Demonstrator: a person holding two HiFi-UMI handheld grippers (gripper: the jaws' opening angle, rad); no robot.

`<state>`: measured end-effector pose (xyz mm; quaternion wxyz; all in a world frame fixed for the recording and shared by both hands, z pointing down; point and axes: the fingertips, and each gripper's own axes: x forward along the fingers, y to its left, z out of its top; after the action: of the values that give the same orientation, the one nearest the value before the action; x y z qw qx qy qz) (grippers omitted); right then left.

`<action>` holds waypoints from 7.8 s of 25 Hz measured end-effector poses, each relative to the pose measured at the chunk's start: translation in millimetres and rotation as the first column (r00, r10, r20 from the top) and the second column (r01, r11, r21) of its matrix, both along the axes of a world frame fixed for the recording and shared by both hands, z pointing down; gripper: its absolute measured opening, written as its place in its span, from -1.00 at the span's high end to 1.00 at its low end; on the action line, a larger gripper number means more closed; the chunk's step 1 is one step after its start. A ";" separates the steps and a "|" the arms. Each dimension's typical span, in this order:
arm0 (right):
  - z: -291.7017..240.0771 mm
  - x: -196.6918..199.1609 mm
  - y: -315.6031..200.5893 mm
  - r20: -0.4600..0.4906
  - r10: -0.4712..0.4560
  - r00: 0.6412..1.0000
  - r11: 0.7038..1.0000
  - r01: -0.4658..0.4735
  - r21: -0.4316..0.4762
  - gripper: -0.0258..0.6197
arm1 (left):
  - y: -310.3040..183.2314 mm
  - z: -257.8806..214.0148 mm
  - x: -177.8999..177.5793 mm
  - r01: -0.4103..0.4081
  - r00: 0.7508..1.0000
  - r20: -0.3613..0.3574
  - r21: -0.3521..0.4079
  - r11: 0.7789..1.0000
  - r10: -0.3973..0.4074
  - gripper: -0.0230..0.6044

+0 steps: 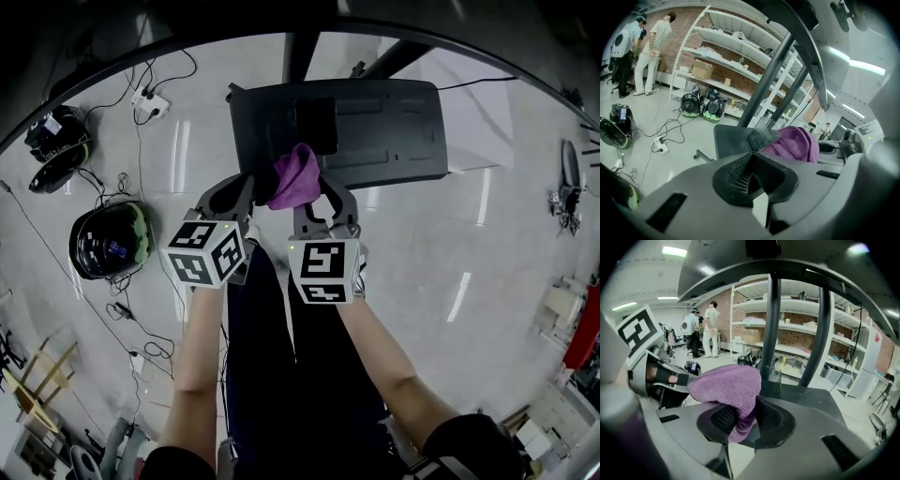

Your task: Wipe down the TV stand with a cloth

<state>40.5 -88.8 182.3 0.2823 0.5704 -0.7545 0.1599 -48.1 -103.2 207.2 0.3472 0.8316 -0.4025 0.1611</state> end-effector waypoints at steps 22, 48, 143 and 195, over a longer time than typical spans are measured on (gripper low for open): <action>-77.8 10.5 -151.1 -0.290 -0.710 0.642 0.640 0.760 0.117 0.62 | -89.4 -73.2 55.7 -0.044 0.999 0.015 0.159 0.986 0.042 0.91; 67.0 36.0 -178.3 0.020 -0.843 0.538 0.508 0.806 -0.305 0.62 | -67.8 -30.8 27.6 -0.013 0.992 0.124 0.089 0.996 0.002 0.91; 76.3 109.4 -99.4 -0.131 -0.426 0.895 0.894 0.395 -0.212 0.62 | 0.3 9.6 64.9 -0.043 0.998 0.040 -0.062 0.997 0.045 0.91; 74.3 390.9 -82.7 -0.486 -0.102 0.868 0.945 -0.068 -0.320 0.62 | 28.0 17.8 112.0 -0.107 0.993 0.031 -0.093 0.990 0.111 0.91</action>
<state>431.5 -171.5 256.6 0.5586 0.5308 -0.6243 0.1281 63.9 -75.2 225.0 0.3681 0.8326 -0.3548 0.2129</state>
